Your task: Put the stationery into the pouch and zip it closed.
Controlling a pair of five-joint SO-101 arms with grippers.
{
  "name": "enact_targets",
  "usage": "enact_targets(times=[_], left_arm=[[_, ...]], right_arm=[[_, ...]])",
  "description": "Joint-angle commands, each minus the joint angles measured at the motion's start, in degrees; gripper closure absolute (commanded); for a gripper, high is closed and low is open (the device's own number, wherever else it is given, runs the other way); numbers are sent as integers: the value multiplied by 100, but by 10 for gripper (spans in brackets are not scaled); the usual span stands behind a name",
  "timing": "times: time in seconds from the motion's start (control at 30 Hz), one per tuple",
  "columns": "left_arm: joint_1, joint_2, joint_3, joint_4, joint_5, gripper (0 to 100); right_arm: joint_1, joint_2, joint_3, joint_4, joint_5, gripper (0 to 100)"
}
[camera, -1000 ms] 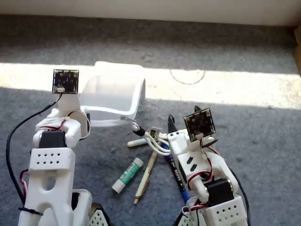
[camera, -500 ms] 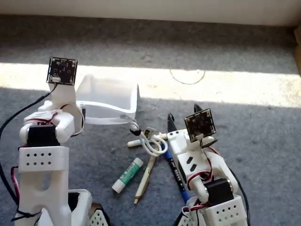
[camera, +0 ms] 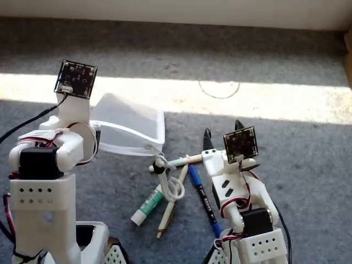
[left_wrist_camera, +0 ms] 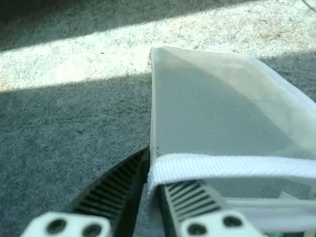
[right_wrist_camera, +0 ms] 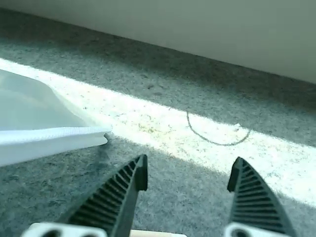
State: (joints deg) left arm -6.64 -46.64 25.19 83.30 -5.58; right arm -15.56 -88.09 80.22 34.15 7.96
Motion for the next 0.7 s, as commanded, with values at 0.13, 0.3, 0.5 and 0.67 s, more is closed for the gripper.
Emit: enact_targets(times=[0.13, 0.3, 0.5, 0.67], left_arm=[[101, -66, -989, 589, 466, 989], [101, 620, -1455, 668, 695, 971], [101, 2378, -2519, 888, 1073, 969], [101, 2985, -3415, 1284, 1565, 969]], right_arm=[[75, -66, -48, -189, -35, 746], [66, -66, -48, -189, -35, 746], [40, -66, -48, -189, -35, 746], [40, -66, -40, -180, -35, 746]])
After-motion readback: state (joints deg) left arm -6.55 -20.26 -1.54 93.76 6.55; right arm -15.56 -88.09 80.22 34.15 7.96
